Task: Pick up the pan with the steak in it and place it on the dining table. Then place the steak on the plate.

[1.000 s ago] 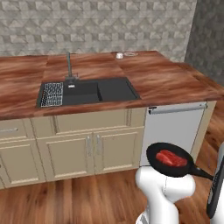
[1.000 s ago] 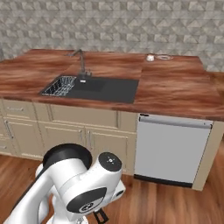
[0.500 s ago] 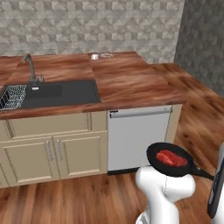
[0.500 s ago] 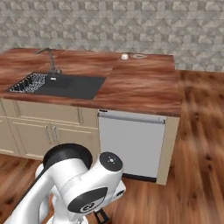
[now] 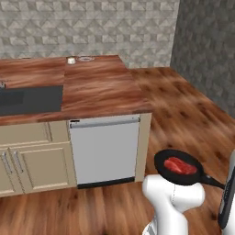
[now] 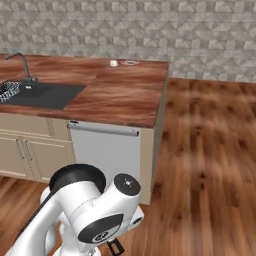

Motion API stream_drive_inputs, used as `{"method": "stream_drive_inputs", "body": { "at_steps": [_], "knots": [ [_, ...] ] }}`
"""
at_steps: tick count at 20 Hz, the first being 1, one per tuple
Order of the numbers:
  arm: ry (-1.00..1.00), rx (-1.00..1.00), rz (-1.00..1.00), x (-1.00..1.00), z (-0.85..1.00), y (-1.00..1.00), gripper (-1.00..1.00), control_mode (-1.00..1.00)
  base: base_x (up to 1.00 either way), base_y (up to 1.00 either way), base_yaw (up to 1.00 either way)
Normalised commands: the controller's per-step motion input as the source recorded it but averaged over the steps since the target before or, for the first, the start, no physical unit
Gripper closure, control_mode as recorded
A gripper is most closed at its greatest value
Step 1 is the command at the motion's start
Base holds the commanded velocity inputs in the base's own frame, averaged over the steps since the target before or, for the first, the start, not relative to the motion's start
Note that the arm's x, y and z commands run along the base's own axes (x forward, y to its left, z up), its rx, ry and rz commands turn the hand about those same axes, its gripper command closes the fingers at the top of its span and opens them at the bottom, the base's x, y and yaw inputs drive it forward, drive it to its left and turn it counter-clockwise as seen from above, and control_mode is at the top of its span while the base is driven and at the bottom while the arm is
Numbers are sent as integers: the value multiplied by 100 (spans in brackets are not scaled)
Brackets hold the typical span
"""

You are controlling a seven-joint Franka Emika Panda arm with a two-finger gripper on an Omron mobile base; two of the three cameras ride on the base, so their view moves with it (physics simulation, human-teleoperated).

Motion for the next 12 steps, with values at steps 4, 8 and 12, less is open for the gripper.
{"method": "stream_drive_inputs", "body": {
  "at_steps": [4,8,12],
  "knots": [
    [0,0,0,0,0,0,100,100,8,-99,1],
    [0,0,0,0,0,0,100,100,6,-97,0],
    [0,0,0,0,0,0,100,100,11,-85,1]
  ]
}}
